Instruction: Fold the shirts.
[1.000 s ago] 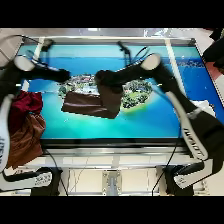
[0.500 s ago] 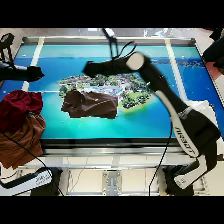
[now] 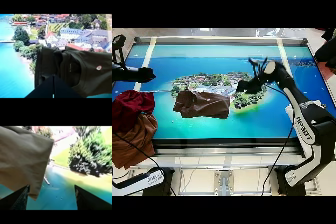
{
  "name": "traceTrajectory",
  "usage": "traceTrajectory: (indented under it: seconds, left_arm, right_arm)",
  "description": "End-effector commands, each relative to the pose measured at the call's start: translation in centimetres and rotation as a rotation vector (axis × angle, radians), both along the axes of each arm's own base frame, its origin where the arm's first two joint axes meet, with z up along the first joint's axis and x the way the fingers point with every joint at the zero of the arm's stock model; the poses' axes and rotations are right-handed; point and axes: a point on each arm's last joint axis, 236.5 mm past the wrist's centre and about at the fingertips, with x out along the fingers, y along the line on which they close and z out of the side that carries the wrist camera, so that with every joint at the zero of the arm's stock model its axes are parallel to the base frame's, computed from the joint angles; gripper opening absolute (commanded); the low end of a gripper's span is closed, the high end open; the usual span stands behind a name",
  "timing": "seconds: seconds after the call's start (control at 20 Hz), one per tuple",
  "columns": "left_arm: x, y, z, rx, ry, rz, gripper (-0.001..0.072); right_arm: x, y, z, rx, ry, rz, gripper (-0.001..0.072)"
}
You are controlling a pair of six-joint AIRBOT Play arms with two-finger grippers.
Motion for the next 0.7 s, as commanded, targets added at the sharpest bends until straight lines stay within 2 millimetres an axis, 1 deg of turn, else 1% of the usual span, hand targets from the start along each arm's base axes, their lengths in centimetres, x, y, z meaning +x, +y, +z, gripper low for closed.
traceTrajectory:
  seconds: [0.0,0.05,0.15,0.3,0.4,0.45,0.5,0.55,0.6,0.65]
  left_arm:
    - [0.0,0.0,-1.4,-0.009,0.037,-0.002,0.0013]
    - [0.0,0.0,-1.9,-0.013,0.051,-0.005,0.0013]
    - [-0.3,-0.2,-2.6,-0.019,0.081,-0.014,0.0013]
    - [-0.4,-0.8,-2.5,-0.048,0.086,-0.024,0.0013]
    - [-0.4,-1.1,-2.3,-0.063,0.082,-0.026,0.0013]
    - [-0.4,-1.2,-2.3,-0.067,0.081,-0.027,0.0013]
    - [-0.3,-1.3,-2.2,-0.07,0.08,-0.027,0.0013]
    - [-0.4,-1.3,-2.2,-0.07,0.08,-0.027,0.0013]
    - [-0.4,-1.3,-2.2,-0.07,0.082,-0.028,0.0013]
    - [-0.5,-1.3,-2.3,-0.071,0.085,-0.03,0.0013]
  right_arm:
    - [-2.5,4.4,-4.1,0.271,0.178,-0.058,0.0626]
    - [-2.6,5.8,-4.4,0.33,0.197,-0.056,0.0631]
    - [-2.2,7.7,-5.1,0.376,0.194,-0.077,0.0631]
    - [-2.5,9.5,-6.4,0.355,0.18,-0.074,0.063]
    - [-3.2,11.0,-6.3,0.374,0.188,-0.064,0.0618]
    - [-3.6,11.9,-5.9,0.388,0.176,-0.039,0.0529]
    - [-3.8,12.8,-5.3,0.41,0.171,-0.024,0.0314]
    - [-3.8,13.6,-4.6,0.429,0.165,-0.016,0.0039]
    - [-3.5,14.2,-3.3,0.455,0.149,0.004,0.0014]
    - [-3.2,14.7,-1.6,0.48,0.123,0.036,0.0015]
